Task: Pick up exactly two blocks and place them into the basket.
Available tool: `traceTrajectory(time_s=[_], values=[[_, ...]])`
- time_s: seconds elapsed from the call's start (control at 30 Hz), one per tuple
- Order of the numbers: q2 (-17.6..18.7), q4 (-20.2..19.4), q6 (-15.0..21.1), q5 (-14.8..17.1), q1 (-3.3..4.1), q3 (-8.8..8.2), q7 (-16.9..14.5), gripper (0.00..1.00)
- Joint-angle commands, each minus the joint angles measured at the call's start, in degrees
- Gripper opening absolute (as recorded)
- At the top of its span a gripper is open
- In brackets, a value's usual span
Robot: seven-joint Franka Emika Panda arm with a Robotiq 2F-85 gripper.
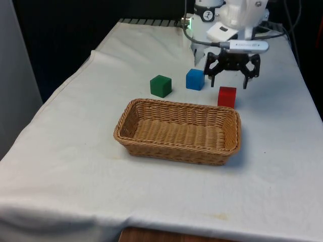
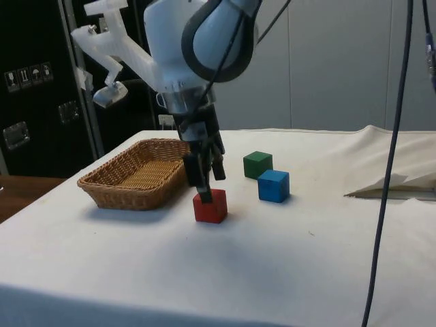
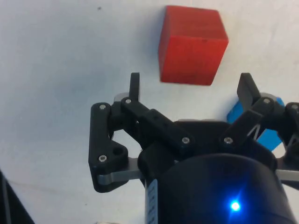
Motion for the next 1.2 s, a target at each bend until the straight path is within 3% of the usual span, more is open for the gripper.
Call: traceTrajectory(time_s=[0.0,0.43,0.77,1.17], values=[[0.57,-0.17,1.09,-0.63,0.00,-0.34,-0.17,1.00],[2.92,0.23,3.15,-0.06,0.00,0.34,-0.29,1.00],[8.08,3.84,5.04,0.57,-0.23,0.52,0.11,1.00],[8.65,3.78,5.44,0.11,0.00,0.29,0.23,1.00]])
